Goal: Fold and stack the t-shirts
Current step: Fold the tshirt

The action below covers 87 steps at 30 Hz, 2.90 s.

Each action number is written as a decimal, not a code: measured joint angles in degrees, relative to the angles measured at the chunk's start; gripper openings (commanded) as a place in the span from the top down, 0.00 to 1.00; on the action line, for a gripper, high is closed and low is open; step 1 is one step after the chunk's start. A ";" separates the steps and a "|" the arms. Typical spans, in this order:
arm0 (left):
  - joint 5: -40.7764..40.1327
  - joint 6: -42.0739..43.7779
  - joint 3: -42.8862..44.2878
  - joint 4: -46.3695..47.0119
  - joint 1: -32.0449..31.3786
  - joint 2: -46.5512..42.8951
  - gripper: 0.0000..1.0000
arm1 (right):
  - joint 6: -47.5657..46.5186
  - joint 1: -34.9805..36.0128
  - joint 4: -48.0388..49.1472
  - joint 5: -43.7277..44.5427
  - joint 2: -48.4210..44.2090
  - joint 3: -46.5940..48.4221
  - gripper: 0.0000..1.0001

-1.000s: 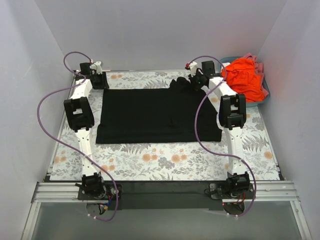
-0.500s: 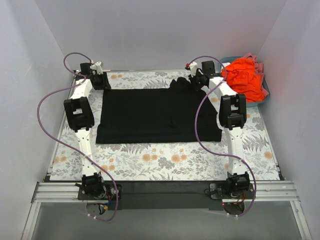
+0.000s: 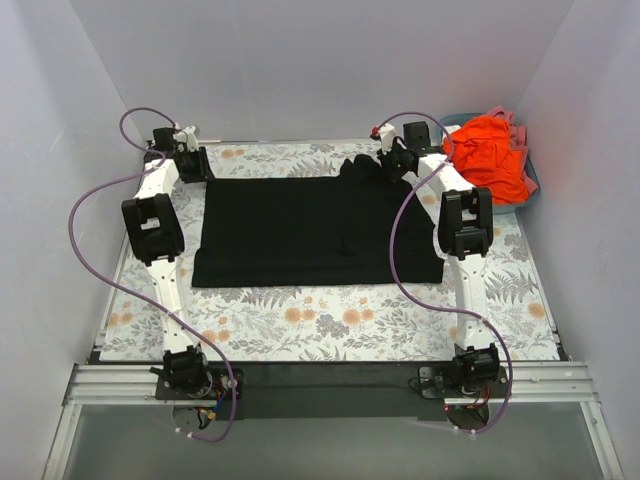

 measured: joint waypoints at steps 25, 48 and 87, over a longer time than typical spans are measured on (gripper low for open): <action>4.46 -1.64 -10.73 8.13 1.09 -5.97 1.00 | 0.70 -0.63 -2.97 0.04 -7.32 -4.48 0.99; 13.44 1.90 -30.93 16.20 6.36 -24.76 1.00 | -0.98 -2.19 -8.26 -3.85 -19.65 -14.32 0.99; 15.87 15.39 -41.88 12.07 8.28 -31.01 1.00 | -2.60 -1.97 -18.12 -6.54 -31.80 -31.12 0.99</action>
